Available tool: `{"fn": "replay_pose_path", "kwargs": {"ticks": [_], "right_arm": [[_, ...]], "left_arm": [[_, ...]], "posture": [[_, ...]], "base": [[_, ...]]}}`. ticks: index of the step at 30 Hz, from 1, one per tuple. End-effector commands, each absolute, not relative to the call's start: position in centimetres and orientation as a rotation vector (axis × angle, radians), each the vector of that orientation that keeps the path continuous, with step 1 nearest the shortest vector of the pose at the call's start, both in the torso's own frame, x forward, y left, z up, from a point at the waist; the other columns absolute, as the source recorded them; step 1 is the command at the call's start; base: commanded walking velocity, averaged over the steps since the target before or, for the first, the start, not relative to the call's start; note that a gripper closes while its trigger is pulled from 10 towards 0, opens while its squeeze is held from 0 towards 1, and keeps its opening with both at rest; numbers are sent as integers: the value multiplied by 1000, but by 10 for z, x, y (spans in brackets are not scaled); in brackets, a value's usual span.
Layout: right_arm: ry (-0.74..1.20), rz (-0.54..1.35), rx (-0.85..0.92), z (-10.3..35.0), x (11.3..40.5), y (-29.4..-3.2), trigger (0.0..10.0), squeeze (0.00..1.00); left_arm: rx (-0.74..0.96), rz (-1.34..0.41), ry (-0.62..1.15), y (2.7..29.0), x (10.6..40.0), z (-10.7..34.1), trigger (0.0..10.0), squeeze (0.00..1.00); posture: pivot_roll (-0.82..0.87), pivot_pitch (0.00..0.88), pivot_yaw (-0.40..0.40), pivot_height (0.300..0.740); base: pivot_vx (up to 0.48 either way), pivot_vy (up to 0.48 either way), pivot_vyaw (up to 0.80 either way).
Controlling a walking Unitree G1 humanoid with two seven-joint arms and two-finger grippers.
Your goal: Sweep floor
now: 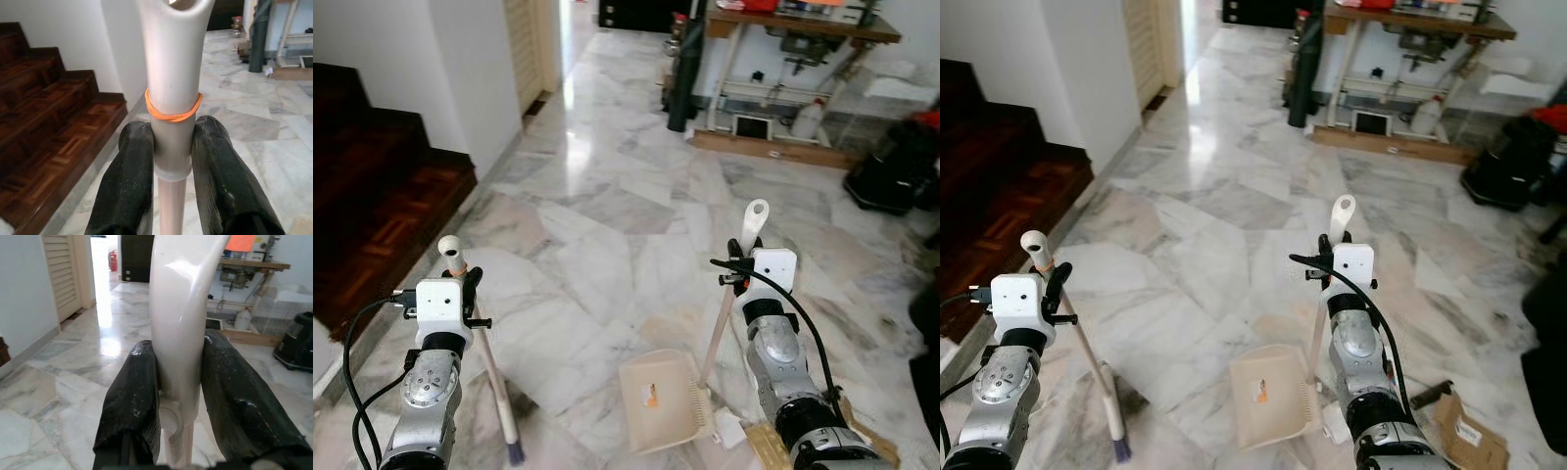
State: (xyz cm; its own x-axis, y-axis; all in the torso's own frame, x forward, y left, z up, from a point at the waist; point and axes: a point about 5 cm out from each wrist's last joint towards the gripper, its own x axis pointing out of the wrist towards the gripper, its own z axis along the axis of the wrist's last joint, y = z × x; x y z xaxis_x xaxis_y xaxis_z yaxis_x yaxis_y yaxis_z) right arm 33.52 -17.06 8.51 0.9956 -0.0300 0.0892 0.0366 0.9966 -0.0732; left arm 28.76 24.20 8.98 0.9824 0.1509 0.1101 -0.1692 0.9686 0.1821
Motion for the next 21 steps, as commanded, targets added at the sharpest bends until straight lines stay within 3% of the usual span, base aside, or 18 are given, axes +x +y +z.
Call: {"fn": "replay_pose_path", "kwargs": {"ticks": [1, 5, 10, 21], "right_arm": [[-110, -47, -76, 91, 338, -173, 10000, 0], [-111, -54, -76, 91, 338, -174, 10000, 0], [-110, -55, -75, 91, 337, -173, 10000, 0], [-106, -57, -74, 90, 337, -172, 10000, 0]], "left_arm": [[201, 154, -148, 242, 291, 101, 10000, 0], [193, 152, -144, 241, 292, 101, 10000, 0], [195, 150, -147, 242, 292, 102, 10000, 0], [200, 147, -146, 242, 292, 102, 10000, 0]], "posture": [[115, 0, -39, 740], [116, 0, -38, 740], [120, 0, -38, 740], [121, 0, -37, 740]], "base": [[0, 0, -763], [0, 67, -761], [0, 445, -760], [0, 0, -761]]}}
